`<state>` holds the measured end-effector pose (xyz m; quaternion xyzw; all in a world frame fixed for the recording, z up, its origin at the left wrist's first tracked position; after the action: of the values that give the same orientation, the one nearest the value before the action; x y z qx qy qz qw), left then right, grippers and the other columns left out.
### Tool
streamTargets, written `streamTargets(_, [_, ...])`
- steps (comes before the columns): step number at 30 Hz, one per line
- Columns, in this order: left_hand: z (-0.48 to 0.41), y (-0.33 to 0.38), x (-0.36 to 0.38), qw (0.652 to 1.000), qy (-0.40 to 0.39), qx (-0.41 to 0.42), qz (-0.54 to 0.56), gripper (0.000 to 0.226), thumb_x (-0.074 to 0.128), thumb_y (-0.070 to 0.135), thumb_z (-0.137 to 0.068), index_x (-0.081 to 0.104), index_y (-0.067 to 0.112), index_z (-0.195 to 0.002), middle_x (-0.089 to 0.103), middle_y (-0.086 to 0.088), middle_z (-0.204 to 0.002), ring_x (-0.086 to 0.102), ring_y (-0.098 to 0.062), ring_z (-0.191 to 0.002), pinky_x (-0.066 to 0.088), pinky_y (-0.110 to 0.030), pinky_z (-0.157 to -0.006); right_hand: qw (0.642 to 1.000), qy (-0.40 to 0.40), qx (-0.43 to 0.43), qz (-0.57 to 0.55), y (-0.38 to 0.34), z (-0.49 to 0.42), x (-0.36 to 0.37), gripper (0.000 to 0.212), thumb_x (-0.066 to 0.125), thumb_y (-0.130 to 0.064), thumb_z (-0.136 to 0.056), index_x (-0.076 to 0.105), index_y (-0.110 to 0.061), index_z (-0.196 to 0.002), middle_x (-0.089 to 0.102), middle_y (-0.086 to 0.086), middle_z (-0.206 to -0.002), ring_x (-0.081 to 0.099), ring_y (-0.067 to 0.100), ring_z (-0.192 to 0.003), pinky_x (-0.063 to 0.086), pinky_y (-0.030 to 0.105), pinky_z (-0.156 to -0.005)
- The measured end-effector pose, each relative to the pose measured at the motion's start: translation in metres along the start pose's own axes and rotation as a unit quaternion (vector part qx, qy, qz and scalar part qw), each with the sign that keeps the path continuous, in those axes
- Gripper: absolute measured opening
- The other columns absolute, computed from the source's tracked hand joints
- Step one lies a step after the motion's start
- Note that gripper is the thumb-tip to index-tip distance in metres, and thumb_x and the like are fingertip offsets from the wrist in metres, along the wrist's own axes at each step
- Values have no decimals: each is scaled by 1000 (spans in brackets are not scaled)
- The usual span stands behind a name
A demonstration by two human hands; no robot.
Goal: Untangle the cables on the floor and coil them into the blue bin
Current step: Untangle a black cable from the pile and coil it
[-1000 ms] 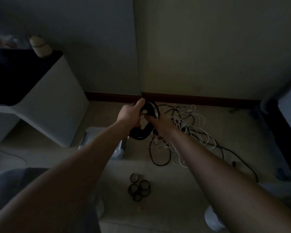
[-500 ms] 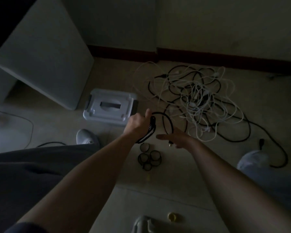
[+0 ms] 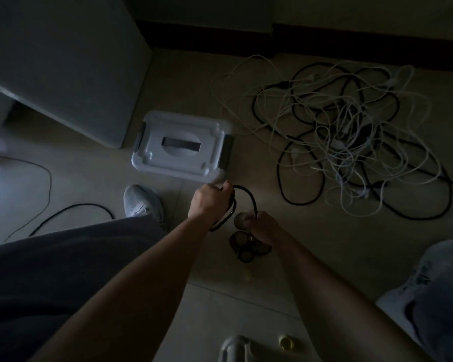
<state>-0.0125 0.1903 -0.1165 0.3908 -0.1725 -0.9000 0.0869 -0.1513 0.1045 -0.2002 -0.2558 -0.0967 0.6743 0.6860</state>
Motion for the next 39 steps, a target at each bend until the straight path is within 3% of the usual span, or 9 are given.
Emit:
streamTargets(5, [-8,-4,1,999,-7,3,34,45,43,51,-96,61,18,-72,66,-13,-86,65,-29,-80,53,-34,-73,999,37,25,26,-13,1,-1,36,51,-39,-98,62,-6,-108,60,4,-82,56,11,-61,37,21,-48])
streamTargets(9, [-7,0,-3,999,-6,3,39,45,43,50,-97,61,15,-76,64,-13,-88,61,-26,-80,47,-31,-71,997,64,19,22,-16,11,-16,34,58,-40,-96,58,-6,-90,63,7,-87,63,26,-81,43,27,-64])
streamTargets(12, [1,7,-6,998,-28,-1,60,51,45,55,-95,65,11,-80,67,-17,-92,62,-27,-79,51,-34,-73,993,98,-15,-59,-16,28,-41,56,65,-57,-87,65,-2,-78,69,10,-76,67,26,-71,52,34,-64])
streamTargets(16, [26,33,-20,996,-28,19,88,55,52,59,-89,70,8,-80,72,-18,-90,69,-32,-78,58,-40,-77,977,182,-44,-98,-18,65,-88,66,47,-66,-92,68,-5,-76,69,11,-78,66,27,-74,52,35,-70])
streamTargets(22, [72,90,-67,993,4,89,77,63,46,58,-95,69,1,-106,66,-12,-91,67,-36,-96,52,-37,-80,902,398,-133,-103,-48,141,-173,14,75,-28,-86,72,-15,-85,71,3,-83,66,19,-77,43,24,-60])
streamTargets(29, [131,149,-141,977,83,168,104,41,51,57,-92,69,20,-88,70,-17,-94,68,-35,-89,58,-41,-82,864,351,-294,-208,-143,256,-224,17,73,-5,-84,67,-21,-81,70,5,-86,69,18,-73,58,31,-56])
streamTargets(31, [149,164,-161,968,110,185,131,51,50,60,-91,71,14,-96,70,-14,-91,68,-36,-89,58,-41,-84,867,312,-346,-176,-167,289,-226,15,74,-5,-85,69,-19,-81,70,8,-78,67,19,-67,56,30,-51])
streamTargets(33, [162,178,-176,958,122,195,172,54,49,63,-91,71,15,-82,70,-13,-87,68,-37,-90,57,-42,-84,872,299,-369,-119,-183,318,-225,9,77,-12,-85,71,-18,-82,71,8,-71,66,21,-60,57,33,-53])
streamTargets(39, [200,212,-204,927,140,206,279,60,58,65,-83,70,6,-77,69,-8,-75,63,-22,-66,53,-33,-67,843,343,-414,-15,-208,380,-228,6,78,-19,-84,74,-23,-86,73,-1,-71,67,11,-57,51,19,-54])
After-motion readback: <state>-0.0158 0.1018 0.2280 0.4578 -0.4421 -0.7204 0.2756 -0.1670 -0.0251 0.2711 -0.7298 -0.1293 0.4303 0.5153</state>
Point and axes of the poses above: each hand's wrist, its own z-axis away from the middle knuckle, its own x-axis out of the palm, y = z × x, the point moved 3 cm from there along -z, towards the middle knuckle
